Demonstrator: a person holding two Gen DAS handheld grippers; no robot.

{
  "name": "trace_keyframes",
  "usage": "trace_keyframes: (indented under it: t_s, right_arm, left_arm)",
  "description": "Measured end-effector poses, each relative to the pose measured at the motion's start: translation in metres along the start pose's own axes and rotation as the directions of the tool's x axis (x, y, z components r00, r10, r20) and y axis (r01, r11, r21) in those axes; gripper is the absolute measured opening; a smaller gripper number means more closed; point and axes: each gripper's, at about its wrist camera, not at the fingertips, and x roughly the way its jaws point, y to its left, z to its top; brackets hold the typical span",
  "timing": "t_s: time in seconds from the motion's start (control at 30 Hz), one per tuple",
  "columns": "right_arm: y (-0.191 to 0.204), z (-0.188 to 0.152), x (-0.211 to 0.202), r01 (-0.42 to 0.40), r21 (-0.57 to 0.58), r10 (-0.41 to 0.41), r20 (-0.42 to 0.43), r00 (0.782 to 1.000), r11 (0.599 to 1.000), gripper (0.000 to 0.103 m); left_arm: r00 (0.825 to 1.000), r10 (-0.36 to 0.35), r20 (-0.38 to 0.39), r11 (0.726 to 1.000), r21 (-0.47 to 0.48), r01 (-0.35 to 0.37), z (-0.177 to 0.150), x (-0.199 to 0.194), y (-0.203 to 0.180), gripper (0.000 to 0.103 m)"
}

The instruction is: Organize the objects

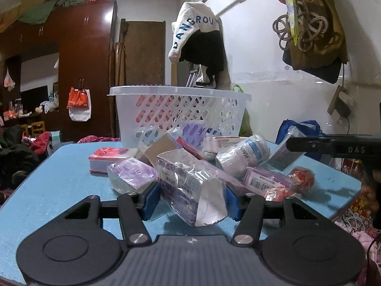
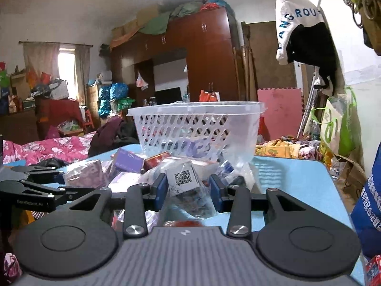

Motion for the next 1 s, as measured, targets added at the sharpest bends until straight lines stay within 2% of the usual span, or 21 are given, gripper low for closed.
trace_keyframes:
  t_s: [0.3,0.6,0.77,0.9,1.0]
  right_arm:
    - [-0.01,0.006,-0.003,0.035,0.022,-0.036,0.034,0.999,0.999,0.04]
    - [-0.012,0.013,-0.003,0.039,0.022,-0.04,0.042,0.998,0.999,0.039]
    - [-0.004,0.049,0.002,0.025,-0.034,-0.022,0.093,0.995,0.999,0.039]
    - [0.005,0.09,0.024,-0.001,-0.088,0.011,0.107,0.994,0.996,0.039]
    - [0.012,0.115,0.048,0.02,-0.127,-0.007,0.106,0.994,0.992,0.039]
  left_arm:
    - [0.998,0.008,0.06,1.0,-0.026,-0.006,0.013,-0.011,0.012,0.061]
    - [0.998,-0.011,0.062,0.997,-0.071,0.015,0.023,-0.006,0.025,0.061]
    - [0.993,-0.012,0.115,0.997,-0.07,0.02,0.056,-0.002,0.029,0.061]
    - [0.992,-0.038,0.122,0.993,-0.109,0.051,0.103,0.018,0.04,0.061]
    - [0.993,-0.029,0.113,0.991,-0.13,0.044,0.139,0.044,0.047,0.061]
